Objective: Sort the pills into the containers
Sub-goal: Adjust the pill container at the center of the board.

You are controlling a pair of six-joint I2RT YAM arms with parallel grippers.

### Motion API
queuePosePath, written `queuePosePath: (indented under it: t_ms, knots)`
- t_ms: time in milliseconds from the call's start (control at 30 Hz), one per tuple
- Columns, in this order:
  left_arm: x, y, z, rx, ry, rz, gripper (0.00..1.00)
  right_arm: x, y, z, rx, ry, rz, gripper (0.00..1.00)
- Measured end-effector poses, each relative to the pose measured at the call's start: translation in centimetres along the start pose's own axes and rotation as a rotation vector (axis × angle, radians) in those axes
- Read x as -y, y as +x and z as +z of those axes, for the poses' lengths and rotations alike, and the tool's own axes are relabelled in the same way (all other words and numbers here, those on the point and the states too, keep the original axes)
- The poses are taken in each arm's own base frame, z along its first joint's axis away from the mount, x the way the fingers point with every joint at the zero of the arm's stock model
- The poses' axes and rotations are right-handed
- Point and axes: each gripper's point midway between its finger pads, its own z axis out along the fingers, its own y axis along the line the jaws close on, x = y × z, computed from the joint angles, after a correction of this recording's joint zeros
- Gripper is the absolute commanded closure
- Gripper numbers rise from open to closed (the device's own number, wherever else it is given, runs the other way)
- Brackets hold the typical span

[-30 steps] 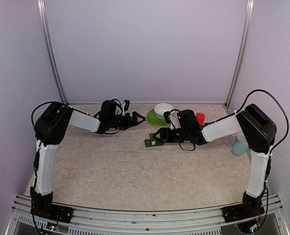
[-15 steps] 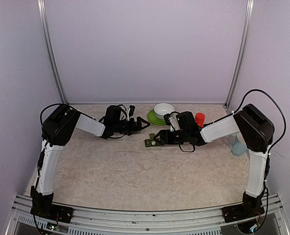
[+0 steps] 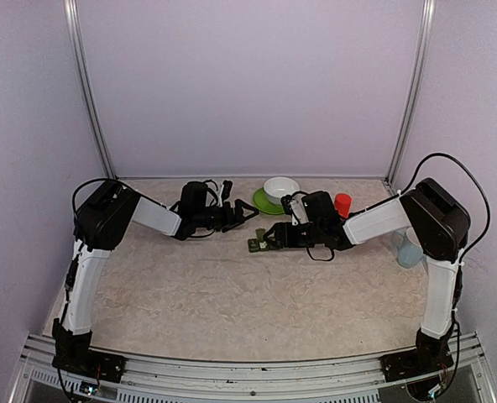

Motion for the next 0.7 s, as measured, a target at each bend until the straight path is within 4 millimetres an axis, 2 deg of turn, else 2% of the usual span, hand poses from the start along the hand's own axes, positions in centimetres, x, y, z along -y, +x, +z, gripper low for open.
queuePosePath:
  t_ms: [267, 567, 700]
  knots:
    - [0.7, 0.1, 0.1, -0.002, 0.037, -0.011, 0.01, 0.0, 0.0, 0.0, -0.002, 0.0, 0.001, 0.36]
    - [2.1, 1.8, 1.2, -0.036, 0.073, -0.016, 0.02, 0.3, 1.1, 0.5, -0.031, -0.008, 0.02, 0.49]
    - [2.6, 2.3, 1.4, -0.05, 0.089, -0.014, 0.02, 0.3, 1.3, 0.6, -0.039, -0.014, 0.023, 0.51]
